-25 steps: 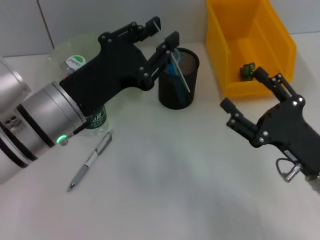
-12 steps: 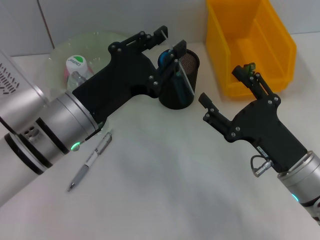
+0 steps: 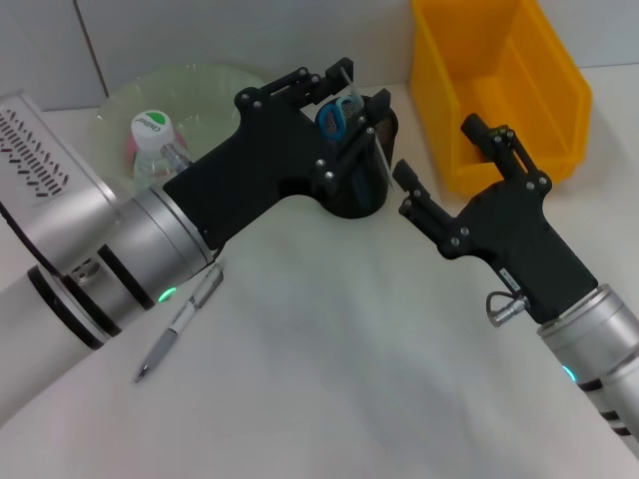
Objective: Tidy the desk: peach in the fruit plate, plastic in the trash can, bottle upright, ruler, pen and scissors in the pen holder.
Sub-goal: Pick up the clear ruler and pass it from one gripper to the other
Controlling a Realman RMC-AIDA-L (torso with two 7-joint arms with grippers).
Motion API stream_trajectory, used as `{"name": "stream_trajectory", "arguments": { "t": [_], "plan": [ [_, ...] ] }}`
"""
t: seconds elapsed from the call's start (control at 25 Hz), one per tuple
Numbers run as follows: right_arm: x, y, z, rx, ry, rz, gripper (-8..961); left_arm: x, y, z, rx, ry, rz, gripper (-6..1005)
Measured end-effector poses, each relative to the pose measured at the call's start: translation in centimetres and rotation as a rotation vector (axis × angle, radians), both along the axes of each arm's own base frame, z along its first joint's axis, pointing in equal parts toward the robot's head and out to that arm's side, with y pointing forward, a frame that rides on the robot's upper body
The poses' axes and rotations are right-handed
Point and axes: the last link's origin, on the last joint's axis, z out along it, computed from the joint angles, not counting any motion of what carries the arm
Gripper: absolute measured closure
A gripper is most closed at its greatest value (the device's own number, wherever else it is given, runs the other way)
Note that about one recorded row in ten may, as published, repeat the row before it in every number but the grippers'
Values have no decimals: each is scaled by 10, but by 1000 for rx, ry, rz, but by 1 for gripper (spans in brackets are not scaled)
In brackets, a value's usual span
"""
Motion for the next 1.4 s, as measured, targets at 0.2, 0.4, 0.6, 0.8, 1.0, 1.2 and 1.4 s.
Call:
{"name": "stream_trajectory", "arguments": {
  "t": [0.2, 0.4, 0.6, 0.8, 1.0, 1.2, 1.4],
  "plan": [
    [-9, 3, -7, 10, 3, -23, 137, 1, 0, -2, -1, 0, -2, 615],
    [-17, 1, -14, 2, -11, -10, 137, 4, -3, -9, 32, 2, -20, 616],
    [-22, 3, -18, -17, -3, -7, 137, 3, -3, -11, 40, 9, -22, 616],
    [-27, 3, -20, -17, 12, -6, 137, 2, -3, -12, 39, 13, -20, 616],
    [-31, 4, -23, -2, -8, -19, 180, 1, -3, -12, 37, 16, -17, 616],
    [-33, 4, -25, 3, -14, -22, 311, 1, -1, -14, 34, 20, -17, 616],
    [-36, 3, -26, 29, -35, -25, 435, 2, 0, -14, 32, 22, -20, 615]
  ]
}}
